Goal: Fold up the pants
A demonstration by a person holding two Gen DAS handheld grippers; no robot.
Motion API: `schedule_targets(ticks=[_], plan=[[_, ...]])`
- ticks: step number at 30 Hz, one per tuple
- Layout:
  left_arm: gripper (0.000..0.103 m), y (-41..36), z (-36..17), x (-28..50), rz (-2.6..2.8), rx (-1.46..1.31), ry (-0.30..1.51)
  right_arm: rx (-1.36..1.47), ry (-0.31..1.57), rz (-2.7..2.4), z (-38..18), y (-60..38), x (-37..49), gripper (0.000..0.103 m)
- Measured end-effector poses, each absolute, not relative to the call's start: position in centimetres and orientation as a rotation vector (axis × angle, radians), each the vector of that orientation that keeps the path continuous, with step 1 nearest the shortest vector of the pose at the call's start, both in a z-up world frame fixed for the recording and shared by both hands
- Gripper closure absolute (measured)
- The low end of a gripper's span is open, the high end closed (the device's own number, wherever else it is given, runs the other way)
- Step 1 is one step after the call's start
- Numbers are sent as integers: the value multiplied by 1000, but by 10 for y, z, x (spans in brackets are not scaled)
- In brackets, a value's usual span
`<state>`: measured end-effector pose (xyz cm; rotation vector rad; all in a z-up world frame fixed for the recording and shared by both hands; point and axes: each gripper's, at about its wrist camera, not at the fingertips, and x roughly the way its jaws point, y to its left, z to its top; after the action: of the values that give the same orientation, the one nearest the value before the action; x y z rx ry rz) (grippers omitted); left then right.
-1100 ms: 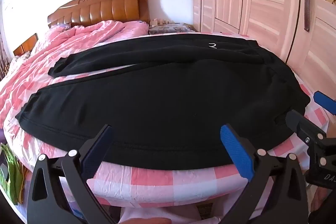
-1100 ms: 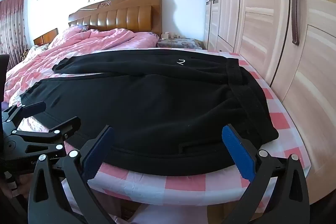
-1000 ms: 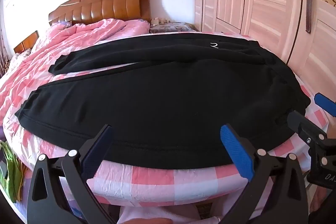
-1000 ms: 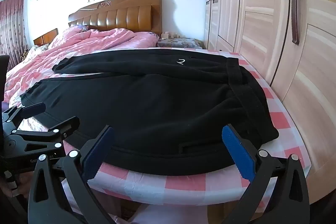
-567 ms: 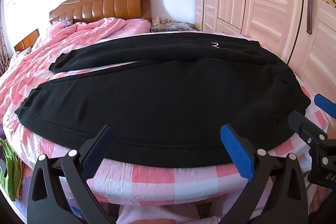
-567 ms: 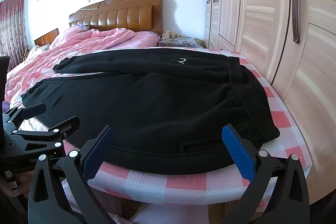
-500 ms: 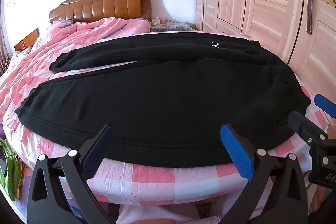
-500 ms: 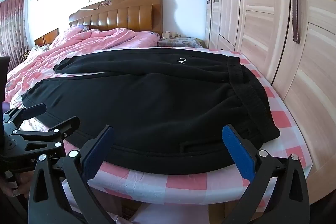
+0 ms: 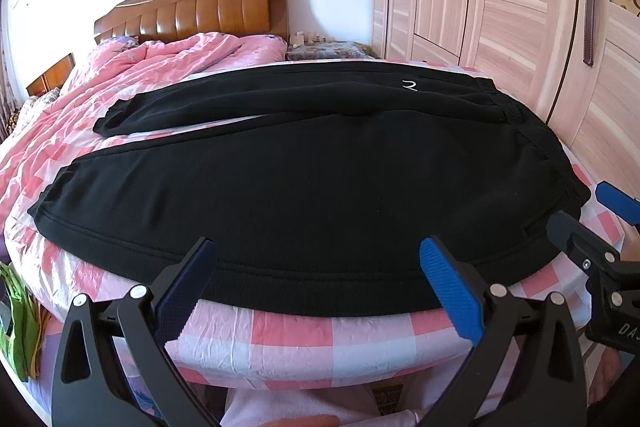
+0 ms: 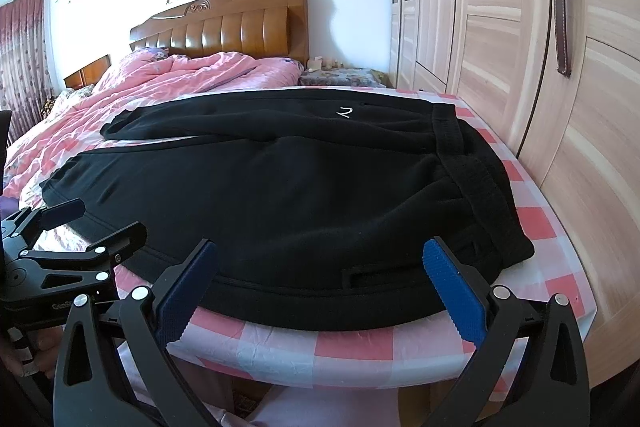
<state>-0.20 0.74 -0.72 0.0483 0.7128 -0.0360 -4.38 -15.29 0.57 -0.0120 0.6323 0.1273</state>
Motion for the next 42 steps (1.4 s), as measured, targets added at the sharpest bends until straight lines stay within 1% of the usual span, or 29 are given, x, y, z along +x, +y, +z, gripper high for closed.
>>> schedule_targets(ticks=[42], plan=[[1, 10, -6, -7, -33, 29, 717, 12, 646, 128, 3, -155, -43, 4]])
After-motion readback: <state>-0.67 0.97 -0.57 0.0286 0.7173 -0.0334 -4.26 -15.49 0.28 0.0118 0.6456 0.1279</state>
